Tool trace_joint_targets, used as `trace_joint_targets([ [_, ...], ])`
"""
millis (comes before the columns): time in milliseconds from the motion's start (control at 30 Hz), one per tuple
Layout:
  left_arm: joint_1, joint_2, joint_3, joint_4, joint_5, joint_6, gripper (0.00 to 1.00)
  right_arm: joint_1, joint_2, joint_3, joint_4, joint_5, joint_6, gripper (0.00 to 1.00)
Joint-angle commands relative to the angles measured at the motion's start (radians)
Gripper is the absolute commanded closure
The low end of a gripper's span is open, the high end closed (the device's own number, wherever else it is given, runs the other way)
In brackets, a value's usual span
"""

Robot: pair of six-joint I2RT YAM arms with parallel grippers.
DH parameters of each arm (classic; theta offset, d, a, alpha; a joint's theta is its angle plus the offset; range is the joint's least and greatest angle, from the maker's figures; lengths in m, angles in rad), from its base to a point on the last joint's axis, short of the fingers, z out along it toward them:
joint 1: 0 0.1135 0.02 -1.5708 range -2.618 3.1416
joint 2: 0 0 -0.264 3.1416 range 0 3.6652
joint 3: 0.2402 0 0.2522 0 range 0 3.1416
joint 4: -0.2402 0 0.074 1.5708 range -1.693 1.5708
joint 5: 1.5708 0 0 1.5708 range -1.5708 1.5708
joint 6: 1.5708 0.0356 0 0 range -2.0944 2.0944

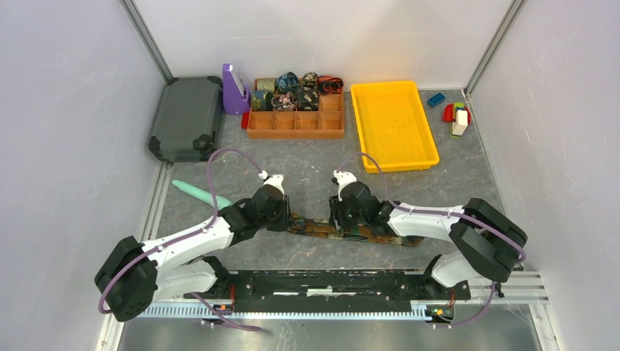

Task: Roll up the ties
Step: Roll the tie at the center of the board.

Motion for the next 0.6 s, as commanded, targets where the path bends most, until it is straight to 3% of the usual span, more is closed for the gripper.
trace_joint_targets([
  [0, -0.005, -0.008, 0.067, -0.057, -0.053, 0.057, 0.65, 0.007, -0.032, 0.106, -0.129, 0.062, -0.071, 0.54],
  [133, -0.008, -0.005, 0.098, -0.103, -0.089, 0.074, 0.65, 0.007, -0.066, 0.146, -0.106, 0.013, -0.095, 0.54],
  [267, -0.014, 0.010, 0.122, -0.130, -0.114, 0.083, 0.65, 0.009, -0.086, 0.106, 0.045, -0.108, -0.064, 0.56],
  [567, -0.068, 0.069, 0.194, -0.200, -0.203, 0.083, 0.66, 0.016, 0.052, 0.093, 0.314, -0.323, 0.049, 0.62],
])
